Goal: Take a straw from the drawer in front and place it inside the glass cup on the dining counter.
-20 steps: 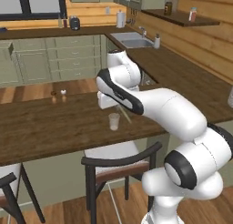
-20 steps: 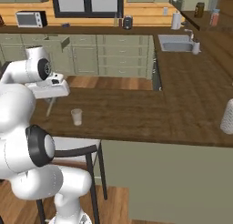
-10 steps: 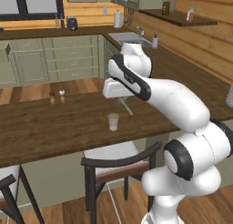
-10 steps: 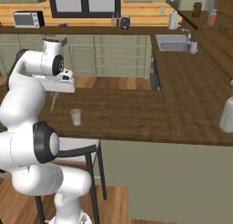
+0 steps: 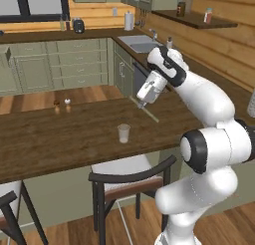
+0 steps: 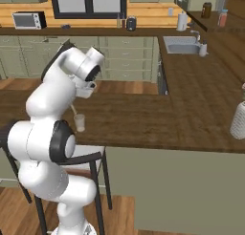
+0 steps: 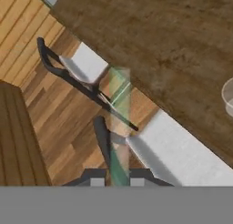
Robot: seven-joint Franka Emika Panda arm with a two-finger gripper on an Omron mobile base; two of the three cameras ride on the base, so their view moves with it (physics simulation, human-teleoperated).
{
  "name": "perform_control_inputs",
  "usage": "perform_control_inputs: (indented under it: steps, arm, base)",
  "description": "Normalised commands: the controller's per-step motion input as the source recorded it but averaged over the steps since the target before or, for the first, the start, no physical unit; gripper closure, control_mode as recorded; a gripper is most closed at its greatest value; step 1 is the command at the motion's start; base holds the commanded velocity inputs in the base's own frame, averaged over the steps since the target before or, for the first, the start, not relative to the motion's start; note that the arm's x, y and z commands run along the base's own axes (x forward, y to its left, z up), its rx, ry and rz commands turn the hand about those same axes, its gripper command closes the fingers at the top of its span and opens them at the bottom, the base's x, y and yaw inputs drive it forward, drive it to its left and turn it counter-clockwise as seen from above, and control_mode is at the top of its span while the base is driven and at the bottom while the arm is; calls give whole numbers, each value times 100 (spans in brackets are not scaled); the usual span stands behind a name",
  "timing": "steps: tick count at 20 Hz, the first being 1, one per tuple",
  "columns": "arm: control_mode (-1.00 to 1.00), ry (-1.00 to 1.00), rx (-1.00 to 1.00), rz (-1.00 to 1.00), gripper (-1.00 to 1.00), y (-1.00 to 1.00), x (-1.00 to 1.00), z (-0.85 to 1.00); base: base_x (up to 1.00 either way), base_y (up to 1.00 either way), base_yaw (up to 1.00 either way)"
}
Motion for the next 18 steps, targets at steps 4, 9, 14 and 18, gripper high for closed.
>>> perform_control_inputs:
  steps: [4, 9, 14, 18]
  arm:
    - [-100, -7, 38, 58, 100, 2, 3, 0]
    - [-100, -23, 34, 28, 100, 24, -53, 0]
    - [-100, -38, 36, 3, 100, 7, -63, 0]
    - [-100, -18, 46, 0, 100, 0, 2, 0]
  base:
    - [0, 0, 0]
    - [0, 0, 0]
    - [0, 0, 0]
    - [0, 0, 0]
